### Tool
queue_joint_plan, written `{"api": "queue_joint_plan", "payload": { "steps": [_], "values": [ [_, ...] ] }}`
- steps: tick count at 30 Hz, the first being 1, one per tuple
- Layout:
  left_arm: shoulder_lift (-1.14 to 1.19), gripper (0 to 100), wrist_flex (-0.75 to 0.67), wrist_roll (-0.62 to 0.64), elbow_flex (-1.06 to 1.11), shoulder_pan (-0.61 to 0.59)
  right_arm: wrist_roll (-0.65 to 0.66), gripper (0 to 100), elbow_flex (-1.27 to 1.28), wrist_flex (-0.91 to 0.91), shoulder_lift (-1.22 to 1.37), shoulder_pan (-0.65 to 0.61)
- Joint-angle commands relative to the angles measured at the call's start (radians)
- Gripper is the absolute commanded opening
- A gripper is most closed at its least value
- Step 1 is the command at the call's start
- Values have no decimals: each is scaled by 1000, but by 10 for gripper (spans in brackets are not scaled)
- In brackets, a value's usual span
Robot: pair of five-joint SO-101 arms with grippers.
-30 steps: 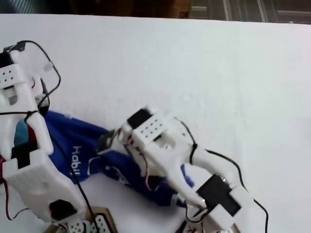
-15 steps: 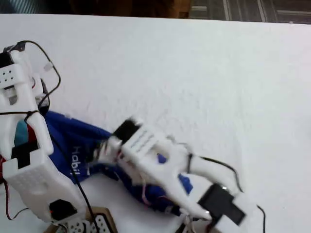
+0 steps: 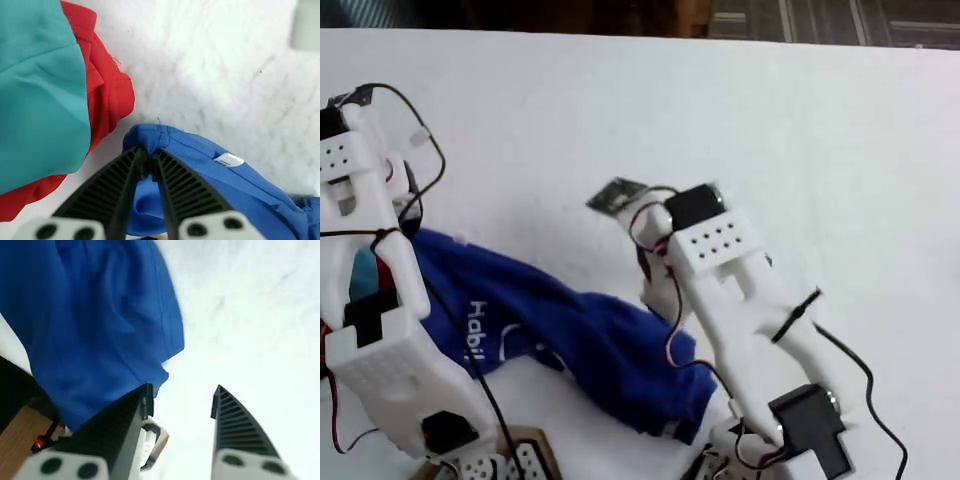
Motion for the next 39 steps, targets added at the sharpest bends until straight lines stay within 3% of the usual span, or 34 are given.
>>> {"api": "queue_joint_plan", "payload": {
  "steps": [1,16,28,33,39],
  "values": [
    [-54,25,2,-6,2,6,-5,198,14,24,-41,-31],
    [-54,25,5,-6,2,6,242,200,103,12,77,-50],
    [-54,25,6,-6,2,6,281,193,103,-42,159,-145],
    [-54,25,6,-6,2,6,278,20,114,-73,205,-147],
    [-54,25,8,-6,2,6,278,20,98,-77,246,-116]
  ]
}}
